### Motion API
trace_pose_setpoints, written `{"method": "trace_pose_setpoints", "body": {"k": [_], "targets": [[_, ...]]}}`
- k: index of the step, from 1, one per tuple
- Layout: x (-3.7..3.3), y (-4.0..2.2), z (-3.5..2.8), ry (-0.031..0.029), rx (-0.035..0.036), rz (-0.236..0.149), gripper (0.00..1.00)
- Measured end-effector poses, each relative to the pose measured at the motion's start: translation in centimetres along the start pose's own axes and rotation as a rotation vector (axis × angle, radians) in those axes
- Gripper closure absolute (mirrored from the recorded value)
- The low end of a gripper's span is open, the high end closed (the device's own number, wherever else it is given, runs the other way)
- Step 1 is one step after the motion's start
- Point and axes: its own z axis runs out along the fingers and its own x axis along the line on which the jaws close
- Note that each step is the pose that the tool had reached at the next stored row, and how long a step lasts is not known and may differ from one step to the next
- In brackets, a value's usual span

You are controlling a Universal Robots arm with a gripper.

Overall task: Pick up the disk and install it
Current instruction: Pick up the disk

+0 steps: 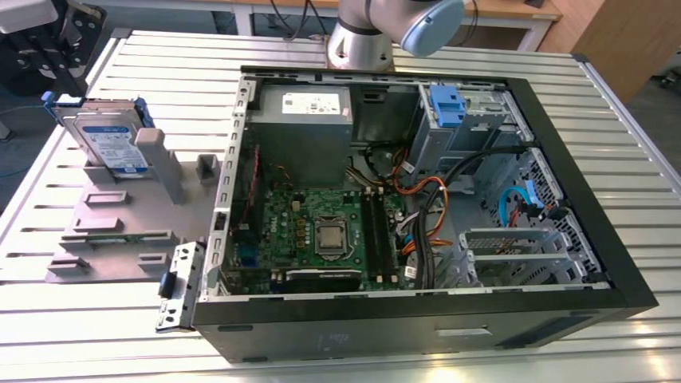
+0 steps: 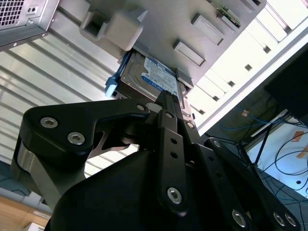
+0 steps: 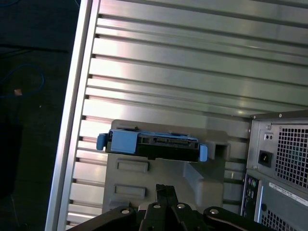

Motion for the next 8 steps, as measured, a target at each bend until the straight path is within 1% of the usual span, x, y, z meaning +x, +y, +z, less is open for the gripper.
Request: {"method": "trace_pose_setpoints", "body": {"k": [8], "targets": [[0.0, 0.0, 0.0, 0.0003, -0.0001, -0.007, 0.89]]}}
